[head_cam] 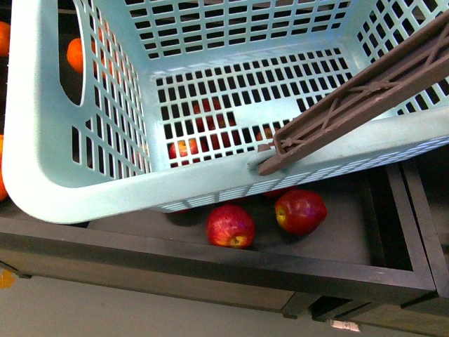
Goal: Pick mango and avocado into basket
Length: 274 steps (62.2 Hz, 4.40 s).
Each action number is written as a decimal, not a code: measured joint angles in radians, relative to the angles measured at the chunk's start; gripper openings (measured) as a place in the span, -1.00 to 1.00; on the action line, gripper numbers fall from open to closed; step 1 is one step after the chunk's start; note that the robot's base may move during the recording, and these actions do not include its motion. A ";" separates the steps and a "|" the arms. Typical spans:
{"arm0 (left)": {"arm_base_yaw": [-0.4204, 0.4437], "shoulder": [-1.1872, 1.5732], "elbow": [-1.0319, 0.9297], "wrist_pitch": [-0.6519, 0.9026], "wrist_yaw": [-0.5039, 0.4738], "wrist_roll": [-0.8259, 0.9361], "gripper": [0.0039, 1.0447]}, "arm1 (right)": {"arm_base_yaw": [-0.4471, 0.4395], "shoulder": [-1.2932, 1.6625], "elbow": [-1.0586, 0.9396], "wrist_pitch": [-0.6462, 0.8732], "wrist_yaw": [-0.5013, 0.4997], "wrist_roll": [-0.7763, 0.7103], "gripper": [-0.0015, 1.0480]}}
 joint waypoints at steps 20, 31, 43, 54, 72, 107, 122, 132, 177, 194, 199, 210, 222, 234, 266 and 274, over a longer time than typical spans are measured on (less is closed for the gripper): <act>0.000 0.000 0.000 0.000 0.000 0.000 -0.71 | -0.023 -0.304 -0.226 0.195 -0.126 -0.010 0.25; 0.000 0.000 0.000 0.000 0.000 0.000 -0.71 | -0.027 -0.645 -0.421 0.253 -0.263 -0.007 0.25; 0.000 0.000 0.000 0.000 0.000 0.000 -0.71 | -0.002 -0.962 -0.550 0.237 -0.361 0.060 0.25; 0.000 0.000 0.000 0.000 -0.001 0.000 -0.71 | 0.080 -1.223 -0.586 0.216 -0.377 0.156 0.25; 0.000 0.000 0.000 0.000 0.000 0.000 -0.71 | 0.352 -1.440 -0.615 0.232 -0.306 0.325 0.25; 0.000 0.000 0.000 0.000 0.000 0.000 -0.71 | 0.786 -1.312 -0.632 0.296 -0.032 0.376 0.66; -0.001 0.005 0.000 -0.005 -0.003 0.005 -0.71 | 0.743 -1.346 -0.658 0.310 -0.008 0.419 0.83; 0.000 0.005 0.000 -0.005 -0.007 0.006 -0.71 | 0.622 -1.479 -0.706 0.301 0.052 0.430 0.78; -0.002 0.005 0.000 -0.005 -0.003 0.007 -0.71 | 0.592 -1.880 -1.209 0.482 0.092 0.209 -0.96; -0.002 0.005 0.000 -0.005 -0.003 0.007 -0.71 | 0.592 -2.012 -1.276 0.417 0.092 0.209 -0.96; -0.002 0.005 0.000 -0.005 -0.003 0.007 -0.71 | 0.592 -2.045 -1.288 0.396 0.092 0.209 -0.96; -0.002 0.005 0.000 -0.005 -0.003 0.007 -0.71 | 0.592 -2.108 -1.308 0.359 0.092 0.208 -0.68; -0.002 0.005 0.000 -0.005 -0.003 0.007 -0.71 | 0.592 -2.109 -1.308 0.359 0.092 0.208 -0.05; -0.002 0.005 0.000 -0.005 -0.003 0.007 -0.71 | 0.592 -2.110 -1.308 0.359 0.092 0.208 0.74; -0.013 0.007 0.000 -0.005 0.015 -0.003 -0.71 | 0.592 -2.113 -1.308 0.358 0.095 0.208 0.83; -0.009 0.007 0.000 -0.005 0.000 0.000 -0.71 | 0.592 -2.113 -1.308 0.358 0.095 0.208 0.83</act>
